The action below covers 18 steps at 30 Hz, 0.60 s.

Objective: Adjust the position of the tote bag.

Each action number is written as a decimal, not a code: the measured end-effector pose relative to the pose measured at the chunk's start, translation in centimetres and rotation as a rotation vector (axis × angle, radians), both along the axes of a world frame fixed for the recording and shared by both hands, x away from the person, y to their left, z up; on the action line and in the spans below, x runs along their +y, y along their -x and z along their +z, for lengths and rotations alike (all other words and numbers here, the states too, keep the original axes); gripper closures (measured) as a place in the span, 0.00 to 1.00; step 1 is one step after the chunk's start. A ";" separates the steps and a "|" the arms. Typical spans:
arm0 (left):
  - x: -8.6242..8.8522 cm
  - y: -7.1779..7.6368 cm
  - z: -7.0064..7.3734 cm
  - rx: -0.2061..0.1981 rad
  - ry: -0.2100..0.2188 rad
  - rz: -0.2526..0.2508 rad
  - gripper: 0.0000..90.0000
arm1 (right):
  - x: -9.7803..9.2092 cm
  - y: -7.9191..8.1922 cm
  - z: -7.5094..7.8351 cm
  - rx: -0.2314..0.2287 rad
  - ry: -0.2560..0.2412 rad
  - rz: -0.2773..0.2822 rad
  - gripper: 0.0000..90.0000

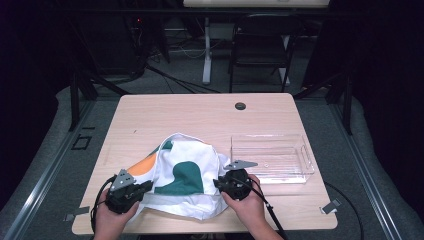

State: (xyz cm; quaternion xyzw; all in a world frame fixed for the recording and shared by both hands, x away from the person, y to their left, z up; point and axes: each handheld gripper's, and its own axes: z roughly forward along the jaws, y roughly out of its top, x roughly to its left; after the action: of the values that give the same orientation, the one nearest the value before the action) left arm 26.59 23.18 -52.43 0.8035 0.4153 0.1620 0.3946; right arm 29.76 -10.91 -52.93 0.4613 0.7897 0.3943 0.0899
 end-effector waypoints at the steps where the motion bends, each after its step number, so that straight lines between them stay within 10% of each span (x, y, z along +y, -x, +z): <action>1: 0.0 0.0 0.0 0.001 -0.001 -0.002 0.98 | 0.0 0.0 0.0 -0.002 -0.003 -0.001 0.89; 18: 0.0 -0.3 0.5 -0.032 0.011 0.023 0.98 | -0.3 0.3 1.0 -0.074 -0.042 0.063 0.98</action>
State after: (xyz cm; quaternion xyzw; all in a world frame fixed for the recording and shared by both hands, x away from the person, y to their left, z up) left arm 26.92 23.14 -51.92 0.7938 0.4190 0.1770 0.4037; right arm 29.46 -11.26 -51.93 0.4230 0.7916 0.4301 0.0968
